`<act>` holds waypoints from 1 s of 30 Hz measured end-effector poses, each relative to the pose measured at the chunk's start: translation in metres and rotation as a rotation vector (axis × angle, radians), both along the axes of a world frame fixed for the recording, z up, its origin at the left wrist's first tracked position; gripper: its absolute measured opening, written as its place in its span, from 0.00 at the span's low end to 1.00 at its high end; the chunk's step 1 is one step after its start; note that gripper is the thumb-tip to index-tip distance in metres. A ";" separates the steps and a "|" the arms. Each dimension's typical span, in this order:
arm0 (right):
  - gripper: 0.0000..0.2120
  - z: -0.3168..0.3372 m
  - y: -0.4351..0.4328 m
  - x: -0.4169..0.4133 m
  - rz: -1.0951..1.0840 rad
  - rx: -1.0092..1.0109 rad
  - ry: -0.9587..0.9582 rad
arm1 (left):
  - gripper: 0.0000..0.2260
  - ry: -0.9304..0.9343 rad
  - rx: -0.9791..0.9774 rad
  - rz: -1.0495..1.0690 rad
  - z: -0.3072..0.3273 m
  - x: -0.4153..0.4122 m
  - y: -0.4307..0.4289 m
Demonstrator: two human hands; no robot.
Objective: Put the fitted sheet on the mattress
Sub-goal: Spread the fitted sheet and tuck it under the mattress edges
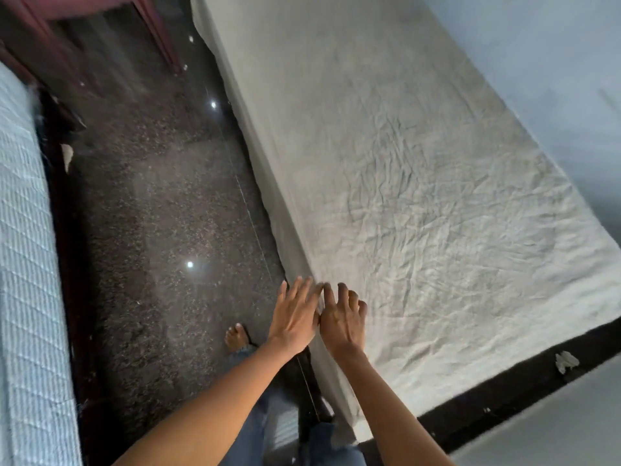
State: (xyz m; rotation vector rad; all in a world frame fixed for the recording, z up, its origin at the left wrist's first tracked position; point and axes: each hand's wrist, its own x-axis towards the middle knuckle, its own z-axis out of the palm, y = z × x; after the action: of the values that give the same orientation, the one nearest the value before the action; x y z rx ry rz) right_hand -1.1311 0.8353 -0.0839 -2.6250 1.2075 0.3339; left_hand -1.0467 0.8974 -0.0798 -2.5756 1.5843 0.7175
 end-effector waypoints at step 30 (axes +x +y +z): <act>0.25 0.122 -0.190 0.512 0.225 0.019 -0.168 | 0.26 -0.198 -0.104 0.166 0.124 0.493 -0.172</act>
State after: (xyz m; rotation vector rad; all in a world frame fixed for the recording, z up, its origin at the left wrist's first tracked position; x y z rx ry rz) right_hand -0.6191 0.6455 0.0385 -2.7137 0.8550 0.1577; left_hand -0.5541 0.7257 0.0443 -2.7763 1.3983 0.3813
